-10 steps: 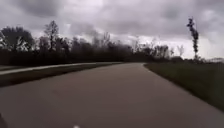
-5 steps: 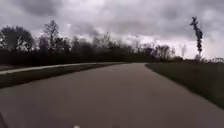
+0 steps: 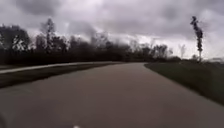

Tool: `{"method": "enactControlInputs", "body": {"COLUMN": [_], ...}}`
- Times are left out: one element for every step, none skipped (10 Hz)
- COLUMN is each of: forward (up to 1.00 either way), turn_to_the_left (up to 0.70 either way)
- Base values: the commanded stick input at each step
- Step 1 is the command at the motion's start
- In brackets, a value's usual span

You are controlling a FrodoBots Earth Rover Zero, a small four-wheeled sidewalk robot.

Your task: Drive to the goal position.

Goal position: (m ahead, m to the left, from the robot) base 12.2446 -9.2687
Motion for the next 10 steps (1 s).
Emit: {"method": "enactControlInputs", "body": {"forward": [1.00, 1.00, 1.00, 1.00, 1.00, 1.00, 1.00, 1.00, 1.00, 1.00], "turn_to_the_left": [0.00, 0.00, 0.00, 0.00, 0.00, 0.00, 0.00, 0.00, 0.00, 0.00]}}
